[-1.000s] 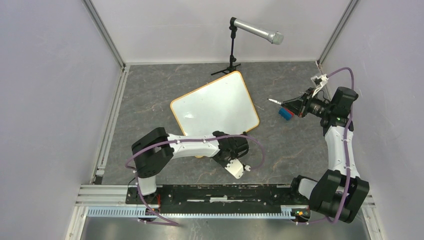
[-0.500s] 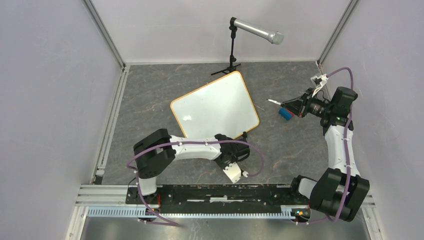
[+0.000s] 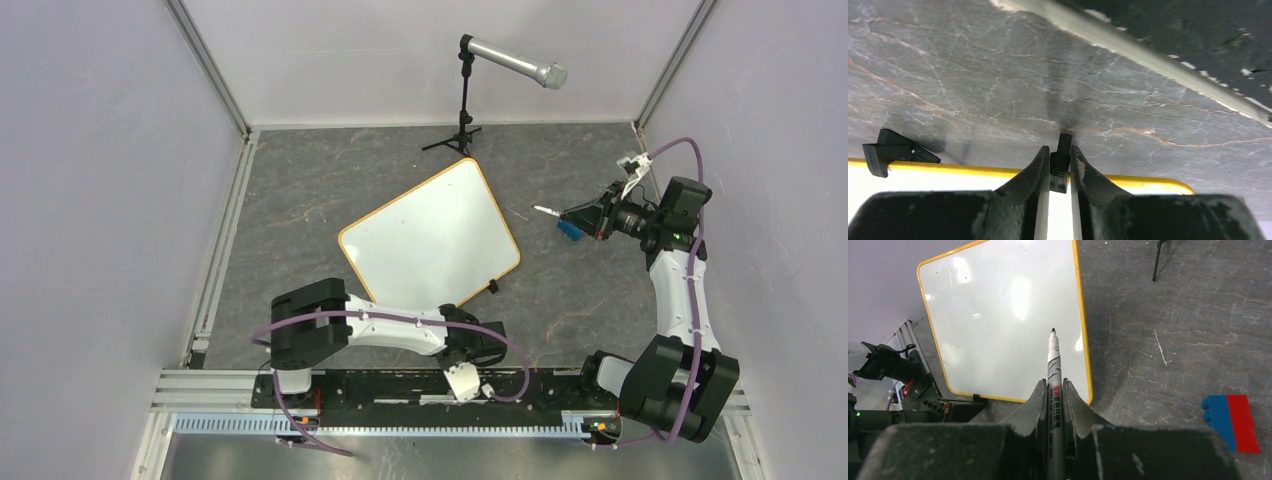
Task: Write a sentence on the whiteboard
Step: Move the whiteboard to the center of the board.
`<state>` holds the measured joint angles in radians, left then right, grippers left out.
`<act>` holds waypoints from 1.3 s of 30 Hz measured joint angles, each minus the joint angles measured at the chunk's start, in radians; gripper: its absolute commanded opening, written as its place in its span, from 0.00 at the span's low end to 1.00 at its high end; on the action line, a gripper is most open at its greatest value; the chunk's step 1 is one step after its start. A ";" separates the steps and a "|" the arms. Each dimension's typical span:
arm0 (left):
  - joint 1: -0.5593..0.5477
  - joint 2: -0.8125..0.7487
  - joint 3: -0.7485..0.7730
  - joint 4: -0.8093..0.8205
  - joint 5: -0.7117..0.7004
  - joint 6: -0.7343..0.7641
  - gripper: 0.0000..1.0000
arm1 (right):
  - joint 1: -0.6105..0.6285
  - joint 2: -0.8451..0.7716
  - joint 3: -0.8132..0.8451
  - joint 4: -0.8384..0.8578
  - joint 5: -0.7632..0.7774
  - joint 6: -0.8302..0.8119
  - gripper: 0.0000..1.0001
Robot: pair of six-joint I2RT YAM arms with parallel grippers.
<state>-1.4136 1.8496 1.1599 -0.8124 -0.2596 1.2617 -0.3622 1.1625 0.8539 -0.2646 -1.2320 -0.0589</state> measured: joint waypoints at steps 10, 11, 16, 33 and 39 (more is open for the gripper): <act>-0.044 -0.044 -0.051 -0.050 0.003 -0.026 0.51 | 0.000 0.013 0.029 -0.105 -0.002 -0.094 0.00; -0.044 -0.047 -0.050 -0.056 0.008 -0.036 0.57 | 0.000 0.013 0.029 -0.114 -0.002 -0.102 0.00; -0.047 -0.087 0.006 -0.116 0.047 -0.148 0.80 | 0.000 0.014 0.040 -0.151 0.001 -0.136 0.00; 0.626 -0.386 0.412 -0.185 0.596 -0.750 1.00 | 0.111 0.068 0.261 -0.272 0.084 -0.270 0.00; 1.031 -0.517 0.444 -0.191 0.692 -0.932 1.00 | 0.169 0.074 0.274 -0.307 0.090 -0.341 0.00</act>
<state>-0.3828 1.3331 1.6039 -1.0031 0.4324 0.3302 -0.1928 1.2369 1.1278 -0.5713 -1.1423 -0.3996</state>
